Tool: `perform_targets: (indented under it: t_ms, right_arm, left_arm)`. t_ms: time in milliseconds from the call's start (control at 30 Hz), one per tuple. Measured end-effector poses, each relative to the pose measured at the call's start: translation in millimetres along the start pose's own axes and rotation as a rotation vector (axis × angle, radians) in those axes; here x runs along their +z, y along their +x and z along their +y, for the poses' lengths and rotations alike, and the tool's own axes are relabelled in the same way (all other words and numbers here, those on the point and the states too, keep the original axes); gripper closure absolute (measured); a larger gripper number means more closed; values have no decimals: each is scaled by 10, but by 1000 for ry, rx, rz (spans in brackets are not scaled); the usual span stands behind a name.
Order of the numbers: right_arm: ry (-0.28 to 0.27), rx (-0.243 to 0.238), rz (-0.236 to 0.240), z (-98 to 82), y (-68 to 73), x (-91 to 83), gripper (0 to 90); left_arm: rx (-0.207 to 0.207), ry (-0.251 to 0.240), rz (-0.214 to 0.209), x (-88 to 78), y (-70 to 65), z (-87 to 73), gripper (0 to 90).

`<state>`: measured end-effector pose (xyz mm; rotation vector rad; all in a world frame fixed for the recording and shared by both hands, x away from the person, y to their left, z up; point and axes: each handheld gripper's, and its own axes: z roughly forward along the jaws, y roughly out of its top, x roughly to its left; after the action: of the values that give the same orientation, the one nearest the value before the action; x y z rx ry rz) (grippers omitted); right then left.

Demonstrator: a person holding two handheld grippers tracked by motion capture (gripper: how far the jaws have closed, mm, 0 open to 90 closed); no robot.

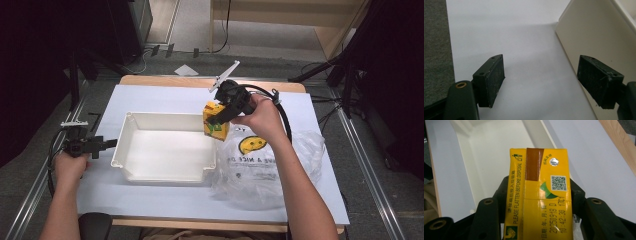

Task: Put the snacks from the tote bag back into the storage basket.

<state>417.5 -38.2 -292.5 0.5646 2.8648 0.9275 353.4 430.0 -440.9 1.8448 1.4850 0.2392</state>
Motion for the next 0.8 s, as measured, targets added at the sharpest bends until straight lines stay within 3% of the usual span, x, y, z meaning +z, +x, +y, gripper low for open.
perform_targets:
  t_ms: [400,800]
  right_arm:
    - [13,-1,14,162,-39,158,531]
    - [7,-39,26,289,-49,356,530]
  left_arm:
    - [-5,-3,-2,-6,4,0,233]
    - [-7,-8,-2,-5,10,-1,233]
